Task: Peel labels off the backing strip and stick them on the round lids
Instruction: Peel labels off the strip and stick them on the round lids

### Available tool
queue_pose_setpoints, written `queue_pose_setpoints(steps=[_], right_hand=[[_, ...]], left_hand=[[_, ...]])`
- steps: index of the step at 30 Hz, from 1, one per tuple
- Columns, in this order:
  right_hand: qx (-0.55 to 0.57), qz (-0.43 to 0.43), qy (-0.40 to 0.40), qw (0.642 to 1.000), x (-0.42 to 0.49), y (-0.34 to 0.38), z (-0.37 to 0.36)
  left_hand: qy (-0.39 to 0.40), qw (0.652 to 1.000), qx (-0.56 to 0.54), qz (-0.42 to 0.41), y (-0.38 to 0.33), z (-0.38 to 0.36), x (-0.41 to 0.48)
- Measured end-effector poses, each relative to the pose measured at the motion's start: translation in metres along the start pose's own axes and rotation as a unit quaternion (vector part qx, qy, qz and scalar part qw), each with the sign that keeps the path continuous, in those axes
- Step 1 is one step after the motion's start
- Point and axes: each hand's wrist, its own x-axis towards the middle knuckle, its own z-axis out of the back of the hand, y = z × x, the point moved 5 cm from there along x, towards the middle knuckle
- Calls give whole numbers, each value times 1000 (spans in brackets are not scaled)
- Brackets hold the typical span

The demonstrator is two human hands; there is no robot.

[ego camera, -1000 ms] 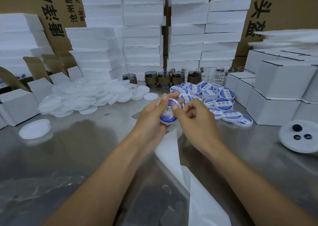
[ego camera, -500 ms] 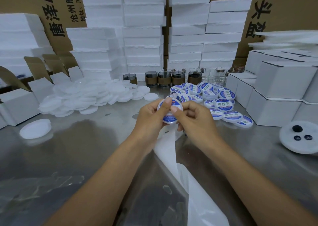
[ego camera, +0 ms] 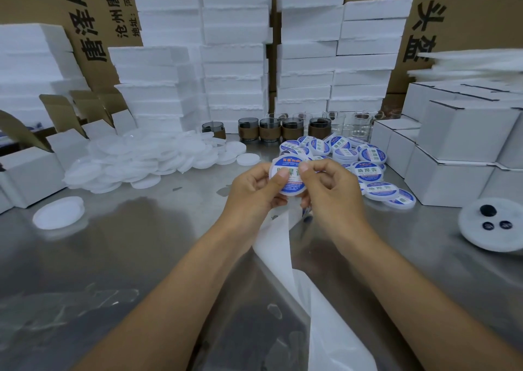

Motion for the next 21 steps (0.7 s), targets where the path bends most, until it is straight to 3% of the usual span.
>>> queue_pose_setpoints(steps=[7,21], right_hand=[[-9,0,-30,1000,0,-2,4],[-33,47,28,998,1,0,-2]], left_hand=[[26,999,24,-16,1,-4,-2],[-10,1000,12,-23,-4,-1,-2]])
